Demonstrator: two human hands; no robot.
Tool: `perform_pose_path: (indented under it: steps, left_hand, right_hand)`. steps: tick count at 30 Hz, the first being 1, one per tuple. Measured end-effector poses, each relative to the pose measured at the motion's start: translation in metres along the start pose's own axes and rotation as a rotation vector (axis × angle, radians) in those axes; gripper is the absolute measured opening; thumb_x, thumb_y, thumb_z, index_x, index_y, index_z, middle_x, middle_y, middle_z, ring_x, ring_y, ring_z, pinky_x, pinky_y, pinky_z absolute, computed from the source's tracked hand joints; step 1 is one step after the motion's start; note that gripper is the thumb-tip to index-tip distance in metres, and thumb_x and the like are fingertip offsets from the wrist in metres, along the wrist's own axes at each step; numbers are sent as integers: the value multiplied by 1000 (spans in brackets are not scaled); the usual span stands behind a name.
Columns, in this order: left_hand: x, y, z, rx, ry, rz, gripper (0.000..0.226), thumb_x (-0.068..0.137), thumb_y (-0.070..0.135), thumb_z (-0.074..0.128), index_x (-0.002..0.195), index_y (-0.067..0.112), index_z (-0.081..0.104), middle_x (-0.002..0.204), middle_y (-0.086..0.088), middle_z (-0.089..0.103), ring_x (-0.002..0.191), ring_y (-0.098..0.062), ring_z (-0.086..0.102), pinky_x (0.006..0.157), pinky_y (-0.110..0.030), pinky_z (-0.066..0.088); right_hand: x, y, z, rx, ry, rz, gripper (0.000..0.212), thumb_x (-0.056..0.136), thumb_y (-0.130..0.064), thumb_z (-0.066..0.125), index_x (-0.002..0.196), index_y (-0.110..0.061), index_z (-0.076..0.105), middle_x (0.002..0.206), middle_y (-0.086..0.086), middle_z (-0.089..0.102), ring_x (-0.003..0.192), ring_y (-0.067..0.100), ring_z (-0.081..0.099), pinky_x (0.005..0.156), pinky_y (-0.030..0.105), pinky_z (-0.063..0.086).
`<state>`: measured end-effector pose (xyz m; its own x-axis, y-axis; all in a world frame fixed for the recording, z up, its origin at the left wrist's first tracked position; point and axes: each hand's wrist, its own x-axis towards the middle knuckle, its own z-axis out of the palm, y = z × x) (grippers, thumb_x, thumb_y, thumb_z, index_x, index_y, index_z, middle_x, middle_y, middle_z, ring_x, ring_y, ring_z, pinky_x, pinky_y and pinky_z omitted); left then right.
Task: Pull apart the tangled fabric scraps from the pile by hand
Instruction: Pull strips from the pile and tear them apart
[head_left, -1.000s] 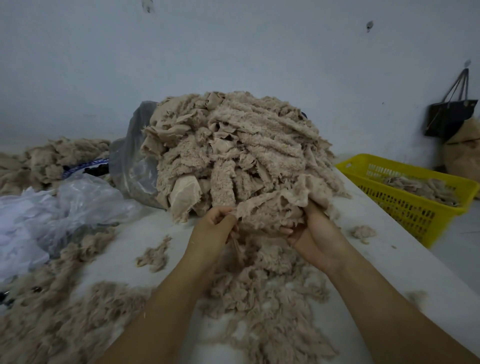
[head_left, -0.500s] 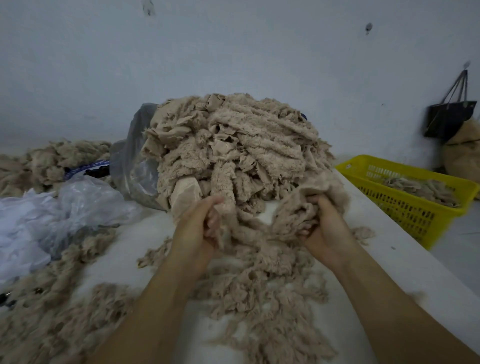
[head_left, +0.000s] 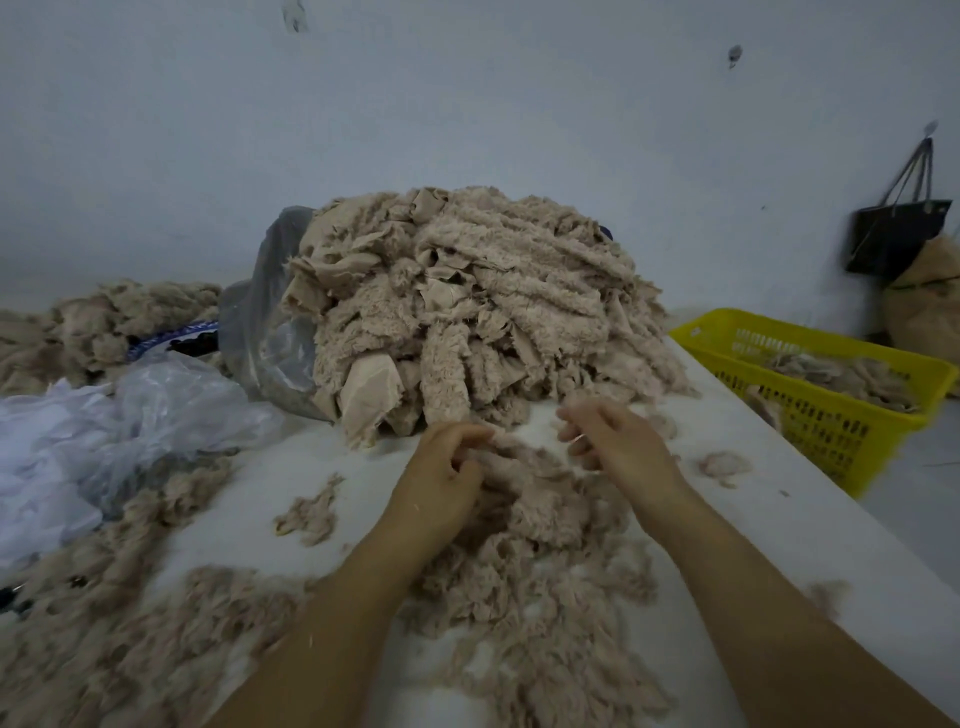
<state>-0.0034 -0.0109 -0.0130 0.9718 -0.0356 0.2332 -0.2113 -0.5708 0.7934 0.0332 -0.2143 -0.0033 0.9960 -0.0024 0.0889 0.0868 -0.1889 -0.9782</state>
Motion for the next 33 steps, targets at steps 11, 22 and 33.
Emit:
perform_pose_path:
  steps: [11,22,33]
  left_hand:
    - [-4,6,-4,-317,64,-237,51,86,75,47,87,31,73,78,12,70,71,-3,62,68,-28,45]
    - [5,13,-13,-1427,126,-296,29,92,29,58,110,10,68,97,-5,74,80,-14,72,66,-25,59]
    - [2,9,-27,-1478,90,-362,33,101,26,53,78,13,73,93,-9,68,96,-24,66,97,-48,52]
  right_hand:
    - [-19,-9,15,216,-232,-135,30,84,-50,61,65,-28,55,59,-8,51,52,6,46,51,17,40]
    - [-28,-21,33,-114,-62,-234,57,89,-68,43,51,-25,37,45,-10,29,43,6,31,55,30,32]
    - [-20,-9,19,14,-54,-178,45,86,-74,47,71,-34,63,68,-16,62,62,0,57,69,25,45]
